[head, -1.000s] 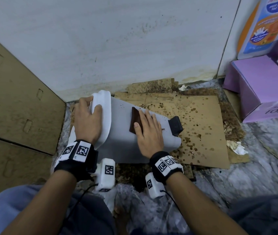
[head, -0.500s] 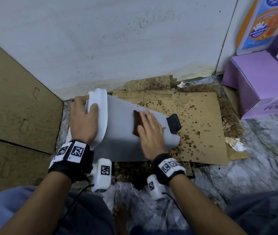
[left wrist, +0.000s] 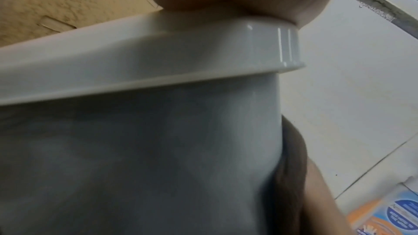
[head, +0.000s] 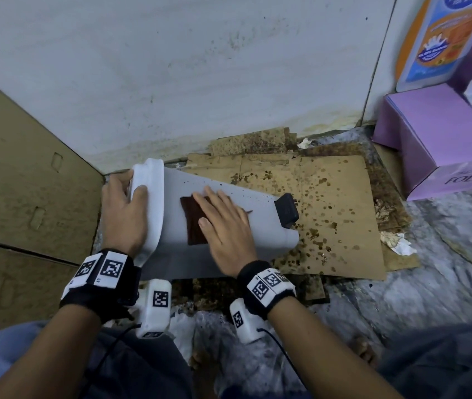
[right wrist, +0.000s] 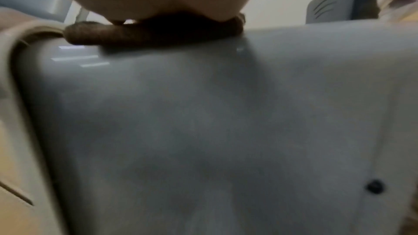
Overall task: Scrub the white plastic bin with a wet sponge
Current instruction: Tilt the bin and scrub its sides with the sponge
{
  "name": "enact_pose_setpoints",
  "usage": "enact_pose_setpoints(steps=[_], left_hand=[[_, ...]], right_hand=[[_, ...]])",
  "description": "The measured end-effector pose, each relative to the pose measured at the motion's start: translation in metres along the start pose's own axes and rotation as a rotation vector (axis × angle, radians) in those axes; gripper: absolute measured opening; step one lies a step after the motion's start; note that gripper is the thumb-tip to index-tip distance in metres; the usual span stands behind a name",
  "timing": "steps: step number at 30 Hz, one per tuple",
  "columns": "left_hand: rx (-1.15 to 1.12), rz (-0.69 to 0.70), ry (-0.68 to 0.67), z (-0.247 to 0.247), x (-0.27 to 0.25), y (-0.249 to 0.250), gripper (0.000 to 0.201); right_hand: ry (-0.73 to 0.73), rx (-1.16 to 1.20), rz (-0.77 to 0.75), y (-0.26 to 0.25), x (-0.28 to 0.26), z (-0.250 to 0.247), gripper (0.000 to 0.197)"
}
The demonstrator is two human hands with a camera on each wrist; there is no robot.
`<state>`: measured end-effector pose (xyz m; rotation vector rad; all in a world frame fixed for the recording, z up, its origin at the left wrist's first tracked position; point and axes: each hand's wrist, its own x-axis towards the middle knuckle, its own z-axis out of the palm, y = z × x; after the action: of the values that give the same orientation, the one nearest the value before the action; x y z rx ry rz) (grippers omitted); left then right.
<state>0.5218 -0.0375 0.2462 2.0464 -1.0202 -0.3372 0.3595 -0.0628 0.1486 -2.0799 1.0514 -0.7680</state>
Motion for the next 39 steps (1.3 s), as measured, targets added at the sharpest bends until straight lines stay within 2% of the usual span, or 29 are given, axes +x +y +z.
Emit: enact_pose_setpoints(steps=[4, 7, 12, 15, 17, 21, 26, 28, 31, 33, 35, 39], left_hand=[[-0.036, -0.031, 0.017, -0.005, 0.001, -0.008, 0.040], [-0.033, -0.031, 0.007, -0.002, 0.000, -0.007, 0.042], [-0.016, -0.004, -0.011, 0.004, -0.001, 0.002, 0.046], [0.063, -0.019, -0.078, -0.002, -0.003, 0.007, 0.056], [0.106, -0.059, -0.144, -0.006, -0.004, 0.011, 0.061], [0.077, -0.145, -0.134, -0.005, 0.002, 0.020, 0.048], [0.200, -0.033, -0.104, 0.007, -0.004, 0.027, 0.047], [0.208, -0.022, -0.106, 0.009, -0.008, 0.030, 0.046], [0.160, -0.027, -0.108, 0.007, -0.017, 0.030, 0.054], [0.150, -0.024, -0.118, 0.005, -0.025, 0.028, 0.047], [0.156, -0.018, -0.116, 0.004, -0.032, 0.027, 0.038], [0.192, -0.005, -0.093, 0.000, -0.038, 0.029, 0.039]], right_hand=[[0.016, -0.050, 0.131, 0.050, -0.015, -0.004, 0.053], [0.029, -0.056, 0.236, 0.086, -0.022, -0.011, 0.057], [0.114, -0.077, 0.358, 0.073, -0.019, -0.007, 0.054], [0.168, -0.081, 0.430, 0.059, -0.027, -0.002, 0.058], [0.133, -0.076, 0.430, 0.056, -0.028, -0.002, 0.063], [-0.008, -0.143, 0.296, 0.036, -0.017, -0.005, 0.065], [-0.036, -0.053, 0.074, -0.030, 0.003, -0.009, 0.060], [-0.042, -0.012, 0.048, -0.043, 0.007, -0.010, 0.057], [-0.041, 0.011, 0.048, -0.044, 0.005, -0.012, 0.054], [-0.037, 0.003, 0.071, -0.035, 0.004, -0.012, 0.052], [-0.044, -0.003, 0.160, -0.021, 0.008, -0.014, 0.051], [-0.090, -0.017, 0.316, -0.004, 0.014, -0.018, 0.049]])
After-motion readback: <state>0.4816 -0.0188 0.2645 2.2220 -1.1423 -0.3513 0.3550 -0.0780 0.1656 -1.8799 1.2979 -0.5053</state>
